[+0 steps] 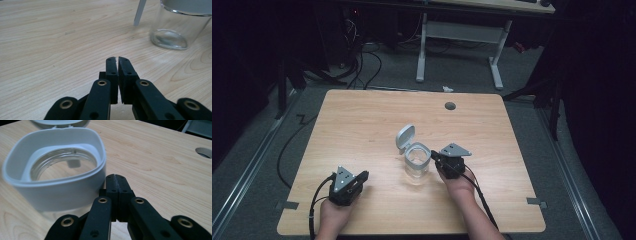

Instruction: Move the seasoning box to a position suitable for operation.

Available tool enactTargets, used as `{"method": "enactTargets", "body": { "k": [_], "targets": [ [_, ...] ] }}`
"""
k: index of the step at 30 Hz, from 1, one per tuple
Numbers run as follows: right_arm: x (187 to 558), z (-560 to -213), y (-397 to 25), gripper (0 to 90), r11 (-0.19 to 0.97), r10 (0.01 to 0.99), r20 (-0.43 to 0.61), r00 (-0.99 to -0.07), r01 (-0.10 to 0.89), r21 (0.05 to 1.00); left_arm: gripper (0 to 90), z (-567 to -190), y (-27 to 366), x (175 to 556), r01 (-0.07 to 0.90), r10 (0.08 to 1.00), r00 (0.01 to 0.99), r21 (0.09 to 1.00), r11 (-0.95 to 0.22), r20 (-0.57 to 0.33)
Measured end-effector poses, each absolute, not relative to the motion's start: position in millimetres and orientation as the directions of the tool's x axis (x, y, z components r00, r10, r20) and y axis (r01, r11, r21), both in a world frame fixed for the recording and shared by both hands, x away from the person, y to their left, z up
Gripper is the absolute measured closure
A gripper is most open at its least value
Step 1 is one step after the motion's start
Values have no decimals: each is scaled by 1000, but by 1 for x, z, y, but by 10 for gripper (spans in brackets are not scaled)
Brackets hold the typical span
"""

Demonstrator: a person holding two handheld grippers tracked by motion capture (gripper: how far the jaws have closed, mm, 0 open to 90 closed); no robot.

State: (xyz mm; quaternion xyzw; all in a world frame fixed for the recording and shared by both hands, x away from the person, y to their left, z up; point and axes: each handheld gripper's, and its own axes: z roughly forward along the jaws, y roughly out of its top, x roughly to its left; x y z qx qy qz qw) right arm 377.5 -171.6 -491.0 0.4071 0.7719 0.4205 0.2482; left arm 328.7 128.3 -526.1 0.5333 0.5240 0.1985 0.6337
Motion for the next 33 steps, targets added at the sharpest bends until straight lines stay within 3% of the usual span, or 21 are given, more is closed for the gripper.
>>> {"method": "enactTargets", "body": {
  "k": [18,33],
  "targets": [
    [335,-490,-154,899,341,781,-50,-622,358,869,859,-528,111,326,337,801,386,878,339,-457],
    [334,-501,-155,900,341,784,-31,-619,390,855,900,-520,54,352,336,794,425,891,306,-434]
  ]
}}
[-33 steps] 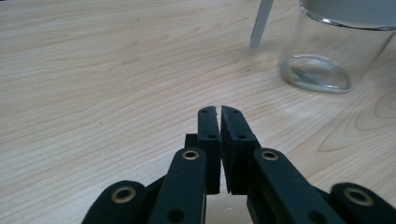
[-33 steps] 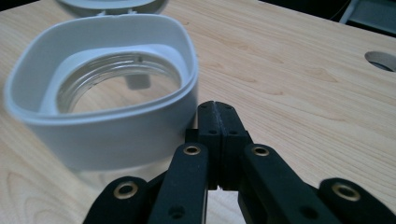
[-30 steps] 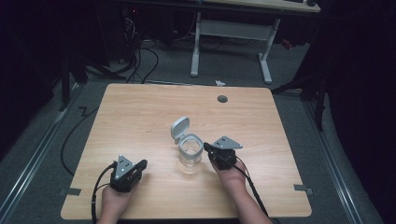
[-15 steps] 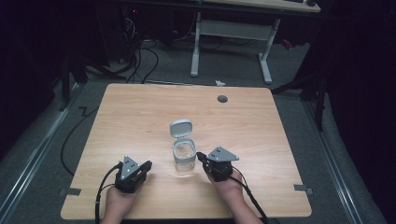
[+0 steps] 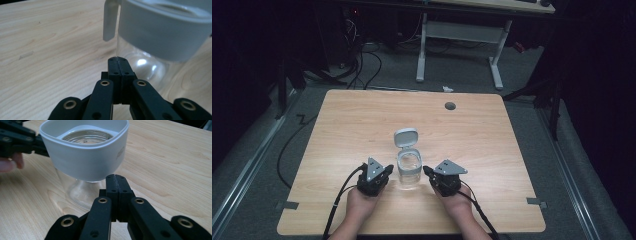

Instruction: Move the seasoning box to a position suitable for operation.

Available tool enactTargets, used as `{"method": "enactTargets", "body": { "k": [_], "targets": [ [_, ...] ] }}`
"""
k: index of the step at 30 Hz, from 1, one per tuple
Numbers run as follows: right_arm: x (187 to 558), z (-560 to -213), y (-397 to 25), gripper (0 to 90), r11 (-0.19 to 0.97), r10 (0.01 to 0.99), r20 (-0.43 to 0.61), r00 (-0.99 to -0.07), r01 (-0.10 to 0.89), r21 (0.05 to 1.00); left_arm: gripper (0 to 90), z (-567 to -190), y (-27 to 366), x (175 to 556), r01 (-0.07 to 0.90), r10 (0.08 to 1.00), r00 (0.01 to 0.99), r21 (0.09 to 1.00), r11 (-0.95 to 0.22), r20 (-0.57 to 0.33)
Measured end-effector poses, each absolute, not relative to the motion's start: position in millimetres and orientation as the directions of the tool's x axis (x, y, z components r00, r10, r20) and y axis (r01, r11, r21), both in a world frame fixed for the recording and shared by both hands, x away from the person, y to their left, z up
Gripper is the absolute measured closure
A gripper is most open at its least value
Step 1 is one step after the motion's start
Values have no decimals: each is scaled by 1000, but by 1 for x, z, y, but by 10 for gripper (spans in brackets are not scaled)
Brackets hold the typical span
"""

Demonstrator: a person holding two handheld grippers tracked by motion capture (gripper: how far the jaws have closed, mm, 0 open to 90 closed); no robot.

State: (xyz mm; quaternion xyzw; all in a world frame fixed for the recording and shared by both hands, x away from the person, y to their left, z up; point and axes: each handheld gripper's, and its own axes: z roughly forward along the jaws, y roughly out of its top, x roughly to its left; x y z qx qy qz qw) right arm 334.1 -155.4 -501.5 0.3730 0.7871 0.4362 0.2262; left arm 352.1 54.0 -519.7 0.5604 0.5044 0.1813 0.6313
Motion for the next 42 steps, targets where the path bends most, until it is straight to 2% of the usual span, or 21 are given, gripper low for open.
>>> {"method": "enactTargets", "body": {
  "k": [17,26,31,42],
  "targets": [
    [330,-500,-160,899,330,785,-22,-619,388,860,900,-521,40,367,359,785,430,882,306,-447],
    [330,-503,-178,899,306,809,-4,-588,415,857,888,-518,58,343,352,770,449,882,314,-453],
    [329,-506,-190,900,268,821,40,-570,445,854,887,-519,64,326,344,751,473,881,324,-460],
    [328,-506,-208,900,211,879,54,-473,488,847,884,-522,67,318,394,736,477,865,310,-481]
  ]
}}
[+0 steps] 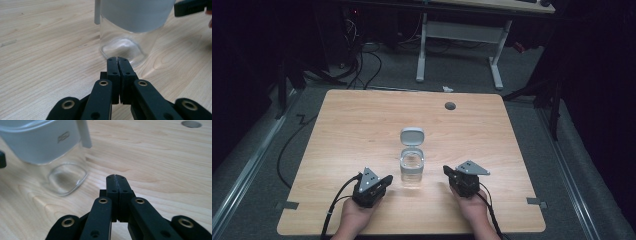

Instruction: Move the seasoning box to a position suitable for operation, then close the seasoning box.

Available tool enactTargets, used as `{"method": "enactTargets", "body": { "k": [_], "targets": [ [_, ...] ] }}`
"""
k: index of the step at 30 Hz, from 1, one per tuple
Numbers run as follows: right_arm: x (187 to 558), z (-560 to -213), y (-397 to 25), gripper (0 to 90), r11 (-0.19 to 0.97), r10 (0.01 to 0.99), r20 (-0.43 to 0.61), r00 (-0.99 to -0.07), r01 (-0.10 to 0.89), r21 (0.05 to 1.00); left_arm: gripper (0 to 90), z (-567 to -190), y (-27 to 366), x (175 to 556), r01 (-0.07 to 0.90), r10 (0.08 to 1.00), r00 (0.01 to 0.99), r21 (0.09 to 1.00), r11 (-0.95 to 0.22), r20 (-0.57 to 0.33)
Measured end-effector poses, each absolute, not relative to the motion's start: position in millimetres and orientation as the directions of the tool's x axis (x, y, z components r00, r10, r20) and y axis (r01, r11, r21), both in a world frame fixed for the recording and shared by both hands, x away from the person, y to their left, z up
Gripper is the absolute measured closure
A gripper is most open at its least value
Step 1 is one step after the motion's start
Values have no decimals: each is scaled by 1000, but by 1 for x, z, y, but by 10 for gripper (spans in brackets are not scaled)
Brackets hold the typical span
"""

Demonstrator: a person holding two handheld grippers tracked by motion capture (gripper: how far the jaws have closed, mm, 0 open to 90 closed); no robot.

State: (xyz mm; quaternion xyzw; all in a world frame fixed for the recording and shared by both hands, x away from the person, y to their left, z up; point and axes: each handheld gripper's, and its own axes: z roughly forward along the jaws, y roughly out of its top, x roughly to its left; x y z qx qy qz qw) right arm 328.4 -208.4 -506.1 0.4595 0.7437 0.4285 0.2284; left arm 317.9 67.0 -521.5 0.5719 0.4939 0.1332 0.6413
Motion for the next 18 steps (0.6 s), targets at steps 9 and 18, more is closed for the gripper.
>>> {"method": "enactTargets", "body": {
  "k": [9,18],
  "targets": [
    [341,-495,-217,900,196,907,29,-419,483,853,875,-526,56,315,417,733,490,865,279,-472],
    [358,-483,-212,900,218,893,14,-450,460,861,884,-526,47,315,410,728,507,872,268,-462]
  ]
}}
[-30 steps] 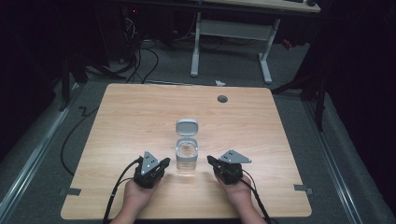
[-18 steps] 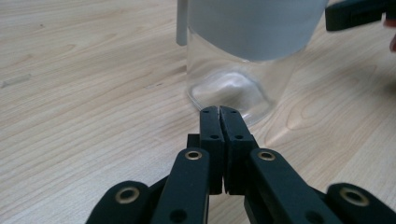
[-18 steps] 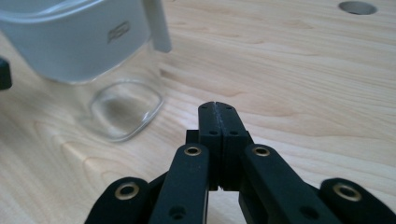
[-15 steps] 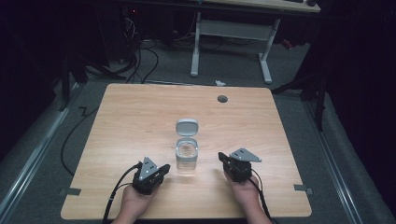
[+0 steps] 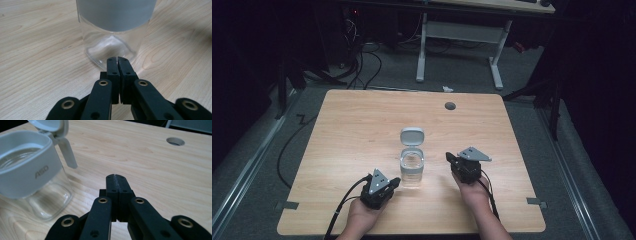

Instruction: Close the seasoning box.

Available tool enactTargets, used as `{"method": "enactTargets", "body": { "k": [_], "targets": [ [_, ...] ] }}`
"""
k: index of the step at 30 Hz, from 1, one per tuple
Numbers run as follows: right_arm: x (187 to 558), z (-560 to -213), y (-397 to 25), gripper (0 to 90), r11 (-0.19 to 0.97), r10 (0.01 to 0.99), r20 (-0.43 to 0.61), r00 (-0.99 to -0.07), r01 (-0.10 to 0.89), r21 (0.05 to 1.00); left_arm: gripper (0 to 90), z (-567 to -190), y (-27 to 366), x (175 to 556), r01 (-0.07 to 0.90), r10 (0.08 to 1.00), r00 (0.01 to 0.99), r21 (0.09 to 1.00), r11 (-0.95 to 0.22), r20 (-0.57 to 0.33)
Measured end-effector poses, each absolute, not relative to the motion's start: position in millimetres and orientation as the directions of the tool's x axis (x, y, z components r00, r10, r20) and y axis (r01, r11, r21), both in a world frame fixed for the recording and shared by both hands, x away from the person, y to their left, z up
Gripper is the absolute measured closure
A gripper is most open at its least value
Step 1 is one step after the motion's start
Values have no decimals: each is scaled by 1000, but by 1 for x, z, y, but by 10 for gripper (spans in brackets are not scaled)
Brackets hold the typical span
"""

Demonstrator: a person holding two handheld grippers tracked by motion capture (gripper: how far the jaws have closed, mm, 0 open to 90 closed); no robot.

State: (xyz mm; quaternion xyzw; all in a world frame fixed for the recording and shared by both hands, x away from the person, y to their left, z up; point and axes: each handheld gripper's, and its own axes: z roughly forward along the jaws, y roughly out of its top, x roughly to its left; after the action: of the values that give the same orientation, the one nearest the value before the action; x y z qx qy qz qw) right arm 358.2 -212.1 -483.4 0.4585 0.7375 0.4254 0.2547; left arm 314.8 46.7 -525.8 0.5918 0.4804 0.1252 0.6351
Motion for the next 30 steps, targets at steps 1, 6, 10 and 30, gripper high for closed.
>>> {"method": "enactTargets", "body": {
  "k": [1,6,10,30],
  "targets": [
    [362,-481,-210,900,214,890,19,-455,454,865,887,-526,46,316,414,726,503,868,273,-468],
    [370,-476,-206,900,214,881,24,-472,444,870,891,-527,43,317,416,724,502,866,278,-474],
    [379,-473,-201,900,210,876,32,-480,441,873,900,-526,39,315,412,718,509,867,281,-475],
    [422,-458,-169,900,214,861,28,-509,411,886,900,-527,18,319,421,688,526,856,299,-500]
  ]
}}
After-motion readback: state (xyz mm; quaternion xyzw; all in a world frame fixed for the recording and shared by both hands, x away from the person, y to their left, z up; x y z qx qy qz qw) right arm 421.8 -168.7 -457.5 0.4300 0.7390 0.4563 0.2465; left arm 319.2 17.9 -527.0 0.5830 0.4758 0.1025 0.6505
